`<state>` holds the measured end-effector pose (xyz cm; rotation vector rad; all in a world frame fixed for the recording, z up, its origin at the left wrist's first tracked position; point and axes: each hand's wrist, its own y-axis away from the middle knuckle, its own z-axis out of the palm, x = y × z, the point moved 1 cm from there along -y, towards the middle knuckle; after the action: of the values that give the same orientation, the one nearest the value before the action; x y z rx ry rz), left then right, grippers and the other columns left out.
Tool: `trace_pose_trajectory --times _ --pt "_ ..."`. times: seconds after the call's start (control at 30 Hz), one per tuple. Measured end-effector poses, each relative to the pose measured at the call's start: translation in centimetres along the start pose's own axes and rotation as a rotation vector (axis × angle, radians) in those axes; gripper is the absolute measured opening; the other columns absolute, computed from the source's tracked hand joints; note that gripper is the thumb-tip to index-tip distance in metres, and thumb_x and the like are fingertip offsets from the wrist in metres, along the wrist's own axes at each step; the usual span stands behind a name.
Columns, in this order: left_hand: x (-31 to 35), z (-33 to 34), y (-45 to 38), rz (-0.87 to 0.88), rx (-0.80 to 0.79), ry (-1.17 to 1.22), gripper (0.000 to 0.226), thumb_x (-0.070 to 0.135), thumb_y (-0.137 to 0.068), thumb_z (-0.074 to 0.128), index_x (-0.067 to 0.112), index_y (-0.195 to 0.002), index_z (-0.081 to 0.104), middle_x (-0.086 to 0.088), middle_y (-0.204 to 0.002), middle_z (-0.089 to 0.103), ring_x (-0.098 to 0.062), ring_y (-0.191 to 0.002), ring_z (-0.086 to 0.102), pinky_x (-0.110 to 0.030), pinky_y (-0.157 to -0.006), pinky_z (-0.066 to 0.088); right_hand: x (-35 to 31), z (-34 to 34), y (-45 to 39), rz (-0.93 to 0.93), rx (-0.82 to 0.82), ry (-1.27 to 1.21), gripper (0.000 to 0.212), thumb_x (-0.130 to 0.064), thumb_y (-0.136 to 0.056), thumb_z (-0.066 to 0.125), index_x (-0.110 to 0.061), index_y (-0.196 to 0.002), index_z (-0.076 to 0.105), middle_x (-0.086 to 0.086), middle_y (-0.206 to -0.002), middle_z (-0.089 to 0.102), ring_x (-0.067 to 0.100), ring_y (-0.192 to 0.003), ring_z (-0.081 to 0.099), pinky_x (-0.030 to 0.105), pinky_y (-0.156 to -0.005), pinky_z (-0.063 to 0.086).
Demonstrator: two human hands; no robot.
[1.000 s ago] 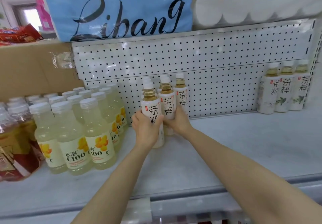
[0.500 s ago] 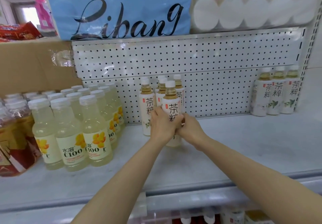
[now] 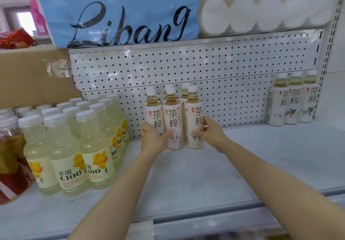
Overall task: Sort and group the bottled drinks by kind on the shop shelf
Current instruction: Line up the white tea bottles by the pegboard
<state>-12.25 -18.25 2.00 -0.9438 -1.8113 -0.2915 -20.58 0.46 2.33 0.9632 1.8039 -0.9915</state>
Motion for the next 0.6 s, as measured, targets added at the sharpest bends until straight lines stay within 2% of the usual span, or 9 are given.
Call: trace_pose_trajectory --times 0.13,0.23,0.33,0.4,0.47,0.53,0.6 --pt "0.0 1.1 -0.2 0.001 0.057 -0.115 0.102 0.044 -0.074 0.085 0.004 -0.144 0.022 -0.015 -0.144 0.034 -0.034 -0.132 0.037 -0.051 -0.105 0.043 0.0 1.1 -0.7 -0.015 0.014 0.013 0.046 -0.002 -0.089 0.068 -0.007 -0.131 0.050 0.001 -0.122 0.057 0.017 -0.110 0.055 0.033 -0.096 0.047" --pt "-0.1 1.4 -0.3 -0.005 0.054 -0.143 0.107 0.045 -0.074 0.084 0.003 -0.146 0.018 -0.017 -0.146 0.031 -0.035 -0.134 0.035 -0.052 -0.106 0.042 0.0 1.3 -0.9 -0.048 0.022 0.084 0.043 -0.006 -0.090 0.067 -0.006 -0.130 0.052 0.006 -0.128 0.058 0.019 -0.111 0.055 0.033 -0.095 0.046" --pt "0.2 1.1 0.6 0.041 0.106 -0.252 0.113 0.052 -0.075 0.081 0.001 -0.150 0.014 -0.020 -0.153 0.026 -0.037 -0.141 0.028 -0.051 -0.114 0.033 0.7 0.6 -0.6 -0.105 0.036 0.415 0.054 -0.028 -0.092 0.068 -0.009 -0.137 0.046 0.010 -0.138 0.050 0.027 -0.123 0.052 0.039 -0.097 0.046" --pt "1.5 0.8 1.6 0.266 0.273 -0.476 0.118 0.059 -0.079 0.074 0.002 -0.156 0.006 -0.020 -0.163 0.014 -0.037 -0.151 0.013 -0.048 -0.123 0.013 1.0 -1.2 -0.2 -0.168 0.105 0.698 0.063 -0.040 -0.094 0.063 -0.008 -0.143 0.039 0.011 -0.146 0.042 0.028 -0.129 0.046 0.040 -0.100 0.042" --pt "3.8 1.0 2.8 0.599 0.381 -0.643 0.108 0.059 -0.085 0.066 0.005 -0.158 0.009 -0.016 -0.165 0.014 -0.033 -0.154 0.007 -0.044 -0.124 0.003 1.1 -3.8 0.1 -0.286 0.189 0.889 0.063 -0.042 -0.096 0.059 -0.005 -0.143 0.039 0.011 -0.148 0.042 0.029 -0.134 0.043 0.039 -0.106 0.037" --pt "6.6 2.3 3.5 0.785 0.314 -0.762 0.089 0.055 -0.090 0.062 0.009 -0.156 0.024 -0.013 -0.163 0.024 -0.031 -0.153 0.012 -0.044 -0.124 0.007 1.5 -6.9 0.1 -0.321 0.237 0.982 0.058 -0.042 -0.097 0.057 -0.005 -0.139 0.042 0.011 -0.144 0.047 0.029 -0.131 0.045 0.038 -0.106 0.037" --pt "8.7 4.8 3.9 0.836 0.200 -0.807 0.071 0.052 -0.094 0.059 0.012 -0.148 0.037 -0.011 -0.159 0.031 -0.031 -0.151 0.017 -0.045 -0.123 0.013 2.3 -9.9 0.2 -0.300 0.268 1.029 0.057 -0.043 -0.097 0.056 -0.005 -0.138 0.044 0.011 -0.141 0.050 0.029 -0.126 0.047 0.038 -0.103 0.038"
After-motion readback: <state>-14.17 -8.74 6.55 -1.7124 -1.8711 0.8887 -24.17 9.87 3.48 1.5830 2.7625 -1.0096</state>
